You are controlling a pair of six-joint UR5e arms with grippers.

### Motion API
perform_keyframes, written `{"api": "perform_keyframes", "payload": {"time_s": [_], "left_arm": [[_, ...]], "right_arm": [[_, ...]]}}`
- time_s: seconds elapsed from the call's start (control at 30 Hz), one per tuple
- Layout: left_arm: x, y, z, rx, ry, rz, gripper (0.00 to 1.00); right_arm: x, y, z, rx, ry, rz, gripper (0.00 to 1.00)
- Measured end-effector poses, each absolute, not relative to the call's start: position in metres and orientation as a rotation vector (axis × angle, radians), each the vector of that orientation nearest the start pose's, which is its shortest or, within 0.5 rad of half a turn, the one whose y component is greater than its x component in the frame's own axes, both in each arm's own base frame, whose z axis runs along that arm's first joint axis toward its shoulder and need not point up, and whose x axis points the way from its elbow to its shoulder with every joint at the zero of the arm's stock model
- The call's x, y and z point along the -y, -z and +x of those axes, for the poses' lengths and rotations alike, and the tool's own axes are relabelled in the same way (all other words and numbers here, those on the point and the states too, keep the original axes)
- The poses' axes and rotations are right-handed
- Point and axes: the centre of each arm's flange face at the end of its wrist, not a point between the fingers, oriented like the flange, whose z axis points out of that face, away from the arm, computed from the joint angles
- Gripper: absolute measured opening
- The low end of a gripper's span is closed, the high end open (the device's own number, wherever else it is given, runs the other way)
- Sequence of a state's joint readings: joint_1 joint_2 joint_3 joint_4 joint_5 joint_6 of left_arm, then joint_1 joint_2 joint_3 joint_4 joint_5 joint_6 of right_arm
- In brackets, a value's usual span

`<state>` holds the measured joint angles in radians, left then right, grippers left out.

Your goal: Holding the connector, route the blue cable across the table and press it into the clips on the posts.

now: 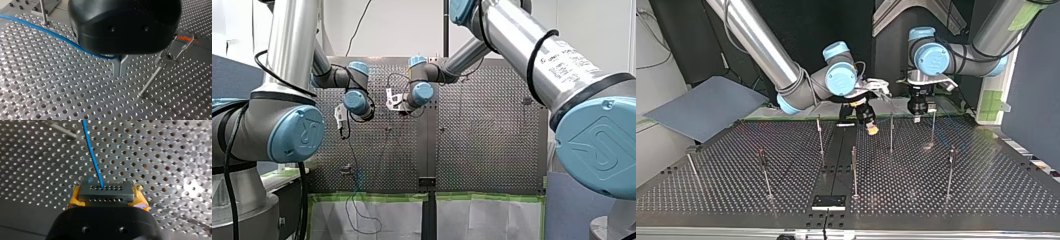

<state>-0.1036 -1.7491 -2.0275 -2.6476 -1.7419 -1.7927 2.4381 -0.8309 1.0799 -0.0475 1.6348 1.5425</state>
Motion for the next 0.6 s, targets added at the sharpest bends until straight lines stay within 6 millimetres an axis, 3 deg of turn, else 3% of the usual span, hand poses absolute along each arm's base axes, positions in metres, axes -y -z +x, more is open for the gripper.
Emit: {"api": "perform_keyframes", "payload": {"time_s": [0.13, 0.6], "left_arm": [[0.164, -0.229, 0.461, -1.696, 0.101, -0.238, 0.0], [0.166, -0.172, 0.472, -1.759, 0.112, -0.245, 0.0]], "right_arm": [[0.382, -0.255, 0.647, 0.755, -1.569, 1.987, 0.0], [0.378, -0.237, 0.642, 0.774, -1.541, 2.015, 0.0]]}}
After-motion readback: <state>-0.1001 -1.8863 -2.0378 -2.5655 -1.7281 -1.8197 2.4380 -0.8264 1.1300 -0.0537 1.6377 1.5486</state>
